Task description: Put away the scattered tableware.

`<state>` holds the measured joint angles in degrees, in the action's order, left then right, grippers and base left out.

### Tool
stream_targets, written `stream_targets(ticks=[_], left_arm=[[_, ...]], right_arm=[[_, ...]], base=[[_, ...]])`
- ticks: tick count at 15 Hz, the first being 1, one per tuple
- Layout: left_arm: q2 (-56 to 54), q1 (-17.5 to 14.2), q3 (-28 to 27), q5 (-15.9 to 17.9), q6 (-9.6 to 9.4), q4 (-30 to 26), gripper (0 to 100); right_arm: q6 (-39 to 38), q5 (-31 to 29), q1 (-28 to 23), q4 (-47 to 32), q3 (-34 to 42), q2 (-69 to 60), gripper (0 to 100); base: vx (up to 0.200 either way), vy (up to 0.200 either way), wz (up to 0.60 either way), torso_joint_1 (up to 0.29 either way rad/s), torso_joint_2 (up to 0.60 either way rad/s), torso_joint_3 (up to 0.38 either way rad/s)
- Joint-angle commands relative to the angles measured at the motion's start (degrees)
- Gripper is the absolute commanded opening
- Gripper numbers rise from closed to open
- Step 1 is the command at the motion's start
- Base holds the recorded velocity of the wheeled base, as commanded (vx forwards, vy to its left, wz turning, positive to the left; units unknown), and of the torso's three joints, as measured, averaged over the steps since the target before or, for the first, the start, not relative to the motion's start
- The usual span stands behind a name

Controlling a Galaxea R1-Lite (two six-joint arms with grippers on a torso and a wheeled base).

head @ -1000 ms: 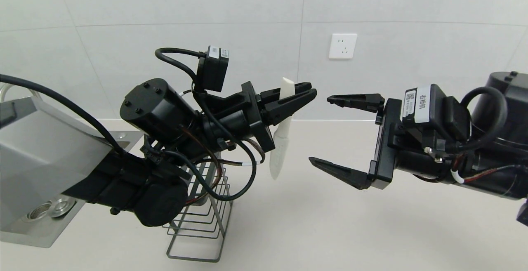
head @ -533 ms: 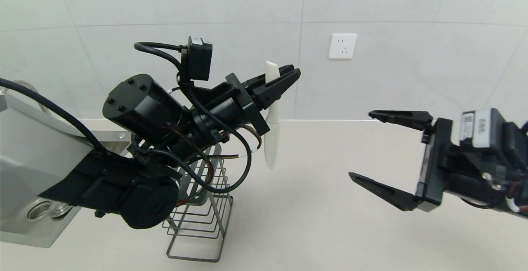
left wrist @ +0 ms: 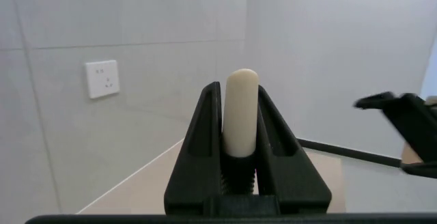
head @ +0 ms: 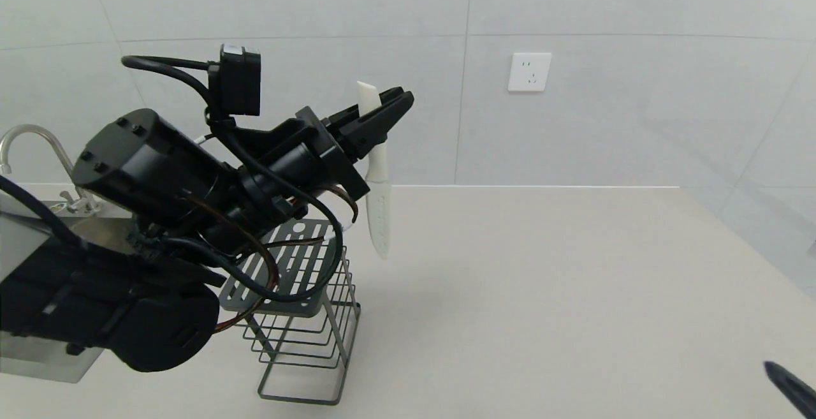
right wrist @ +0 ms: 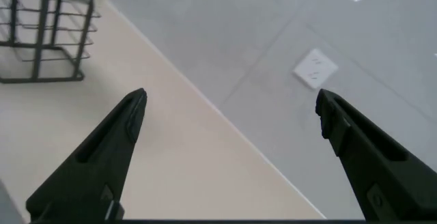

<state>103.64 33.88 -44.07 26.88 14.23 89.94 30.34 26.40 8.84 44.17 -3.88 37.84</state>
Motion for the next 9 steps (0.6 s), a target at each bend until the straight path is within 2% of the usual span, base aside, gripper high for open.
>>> stream_targets(ticks=[1, 5, 6, 7, 9], left_arm=[[-2.4, -0.2, 0.7, -0.1, 0.01, 0.1, 0], [-3.3, -0.3, 1.0, -0.1, 0.01, 0.1, 0], [-3.3, -0.3, 1.6, -0.2, -0.25, 0.1, 0], [-3.4, -0.3, 1.6, -0.2, -0.69, 0.1, 0], [-4.2, -1.2, 1.6, -0.2, -2.36, 0.1, 0]], right_arm=[[-2.7, -3.2, -7.4, -5.3, 2.4, -23.8, 100], [-2.7, -3.6, -8.3, -12.1, 3.9, -34.0, 100], [-4.8, -6.8, -8.7, -16.7, 3.9, -37.6, 100], [-8.1, -9.9, -8.8, -17.7, 3.9, -37.7, 100], [-17.4, -17.6, -8.8, -24.2, 3.9, -37.7, 100]], base=[[0.000, 0.000, 0.00, 0.000, 0.00, 0.000], [0.000, 0.000, 0.00, 0.000, 0.00, 0.000], [0.000, 0.000, 0.00, 0.000, 0.00, 0.000], [0.000, 0.000, 0.00, 0.000, 0.00, 0.000], [0.000, 0.000, 0.00, 0.000, 0.00, 0.000]])
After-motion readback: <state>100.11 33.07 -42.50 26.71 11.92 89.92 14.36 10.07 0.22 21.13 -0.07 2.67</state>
